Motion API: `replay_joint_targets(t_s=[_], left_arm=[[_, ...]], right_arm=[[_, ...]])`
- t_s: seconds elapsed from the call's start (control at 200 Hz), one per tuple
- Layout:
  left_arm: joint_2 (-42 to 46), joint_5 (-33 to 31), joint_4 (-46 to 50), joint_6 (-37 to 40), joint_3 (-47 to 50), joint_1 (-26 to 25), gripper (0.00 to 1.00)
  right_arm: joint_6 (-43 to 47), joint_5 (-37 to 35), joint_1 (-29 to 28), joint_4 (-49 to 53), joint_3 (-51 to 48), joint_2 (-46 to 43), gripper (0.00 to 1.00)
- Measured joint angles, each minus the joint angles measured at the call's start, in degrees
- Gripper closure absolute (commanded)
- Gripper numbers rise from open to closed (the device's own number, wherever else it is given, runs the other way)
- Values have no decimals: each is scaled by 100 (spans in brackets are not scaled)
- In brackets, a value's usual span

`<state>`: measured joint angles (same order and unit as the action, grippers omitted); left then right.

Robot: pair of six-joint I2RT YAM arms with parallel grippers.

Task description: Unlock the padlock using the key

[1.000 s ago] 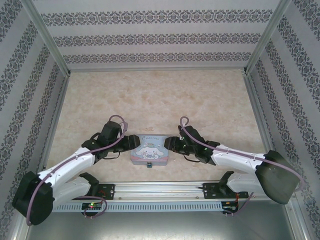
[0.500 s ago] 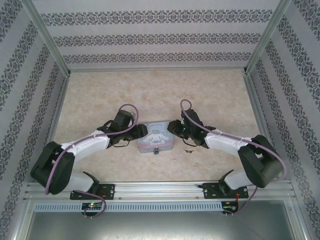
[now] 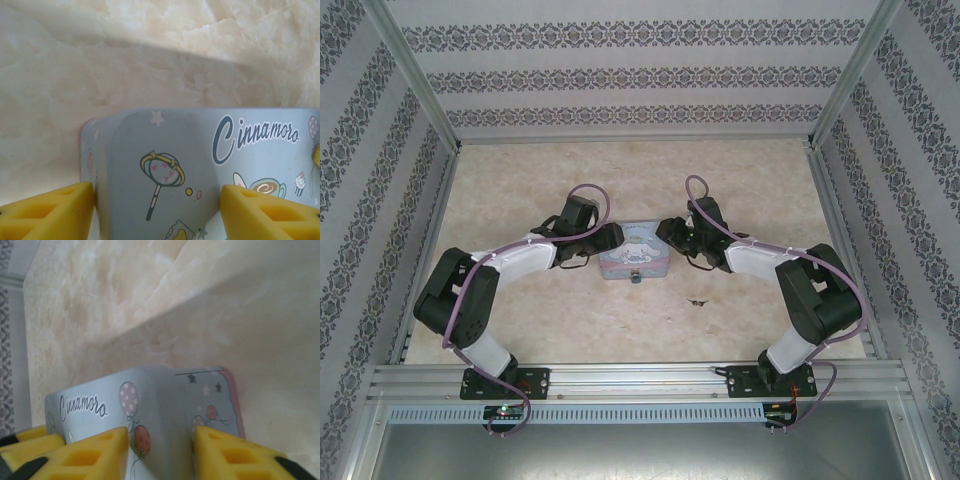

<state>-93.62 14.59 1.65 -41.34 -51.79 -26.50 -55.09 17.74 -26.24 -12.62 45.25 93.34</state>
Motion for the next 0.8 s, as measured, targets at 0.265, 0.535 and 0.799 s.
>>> replay_joint_targets(t_s=[0.265,0.535,0.799], left_arm=[[-105,212,-136,42,0,0,13],[317,273,-83,105,146,317,1],[1311,378,293,114,164,514,0]], right_arm=[[39,369,66,131,-94,-188,2],[76,461,695,306,-538,-1353,5],[302,1182,1200,494,-1128,-1867,36]])
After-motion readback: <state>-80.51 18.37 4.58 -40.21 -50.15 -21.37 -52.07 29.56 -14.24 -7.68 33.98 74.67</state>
